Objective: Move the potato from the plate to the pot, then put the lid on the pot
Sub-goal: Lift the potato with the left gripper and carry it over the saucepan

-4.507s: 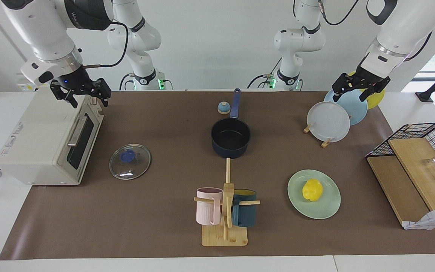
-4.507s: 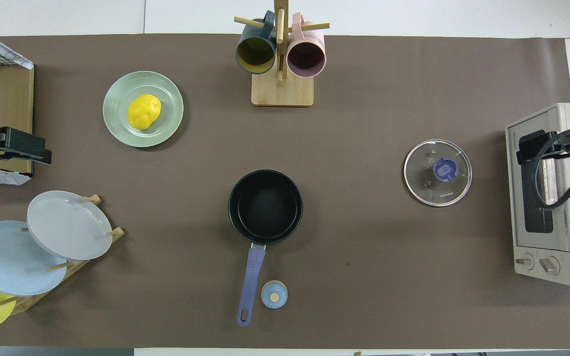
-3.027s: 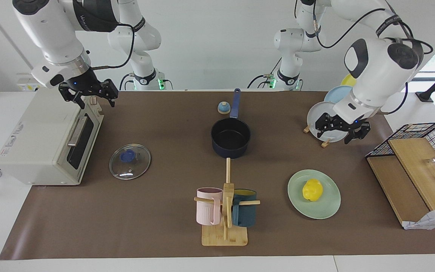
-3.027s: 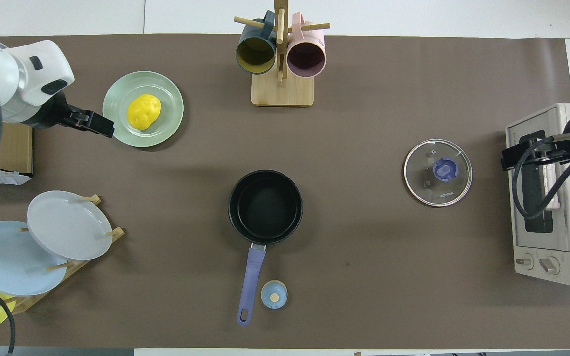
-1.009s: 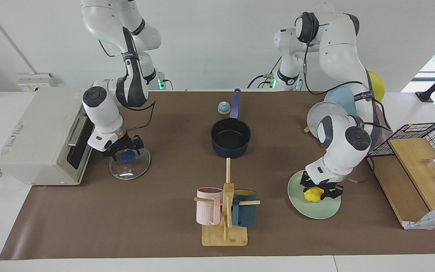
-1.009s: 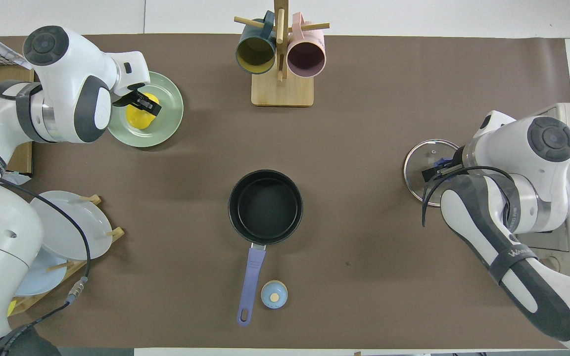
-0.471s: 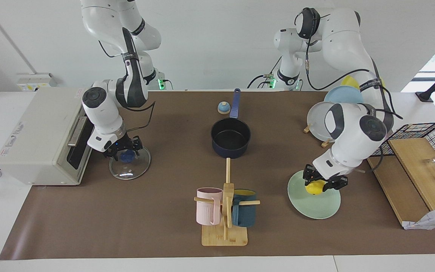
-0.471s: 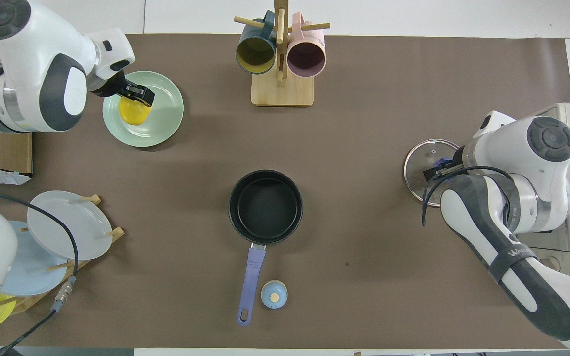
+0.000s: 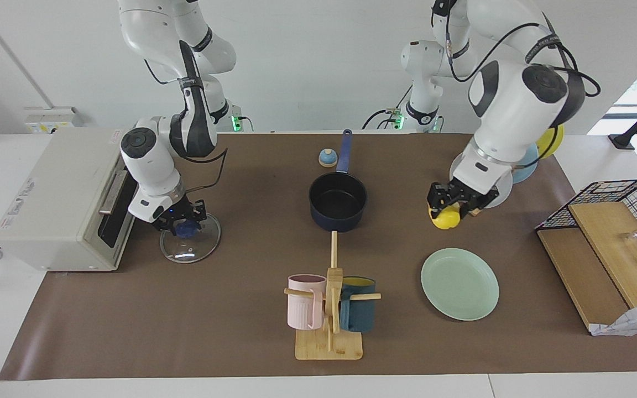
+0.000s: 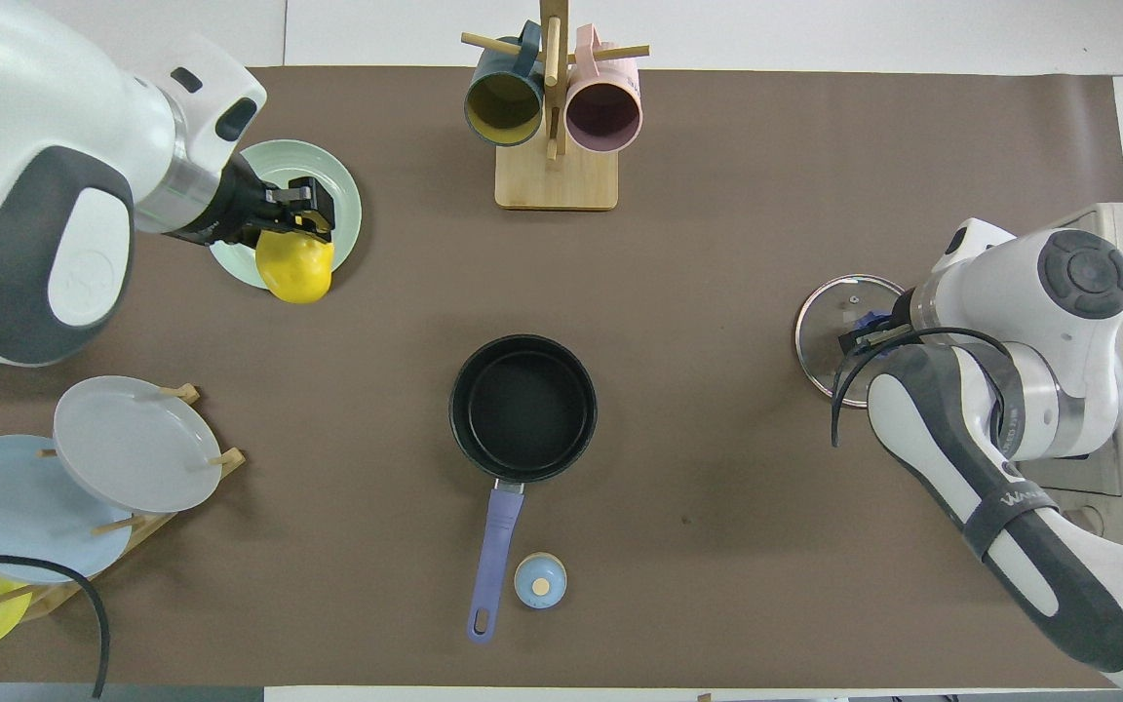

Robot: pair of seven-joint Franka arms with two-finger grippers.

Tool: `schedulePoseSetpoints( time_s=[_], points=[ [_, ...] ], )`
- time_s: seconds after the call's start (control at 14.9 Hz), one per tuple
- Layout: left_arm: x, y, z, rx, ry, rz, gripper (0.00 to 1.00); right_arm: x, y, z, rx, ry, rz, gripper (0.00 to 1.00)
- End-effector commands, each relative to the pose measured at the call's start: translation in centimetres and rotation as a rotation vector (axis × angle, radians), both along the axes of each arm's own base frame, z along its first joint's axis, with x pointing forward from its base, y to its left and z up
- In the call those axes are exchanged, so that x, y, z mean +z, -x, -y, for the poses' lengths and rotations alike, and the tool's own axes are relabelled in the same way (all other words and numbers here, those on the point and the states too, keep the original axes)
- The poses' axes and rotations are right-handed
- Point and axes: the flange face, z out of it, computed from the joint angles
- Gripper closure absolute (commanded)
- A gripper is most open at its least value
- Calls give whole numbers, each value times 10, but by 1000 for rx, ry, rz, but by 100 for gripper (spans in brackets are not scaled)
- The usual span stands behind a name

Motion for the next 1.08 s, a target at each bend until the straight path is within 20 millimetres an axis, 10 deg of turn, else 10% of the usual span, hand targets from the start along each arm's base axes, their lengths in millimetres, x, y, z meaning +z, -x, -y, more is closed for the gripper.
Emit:
schedulePoseSetpoints(
  time_s=[0.0,0.34,0.74,1.01],
  points=[
    [-21,72,26,79,-13,-57,100,7,-3,-1,12,-17,-12,49],
    [-72,142,84,86,20,0,100,42,-30,-21,2,-22,-54,53],
    [-139,157,155,85,41,29,100,82,-43,-77,-21,-20,-85,100],
    [-147,155,158,65,40,42,100,89,-48,-82,-23,-20,-90,100]
  ],
)
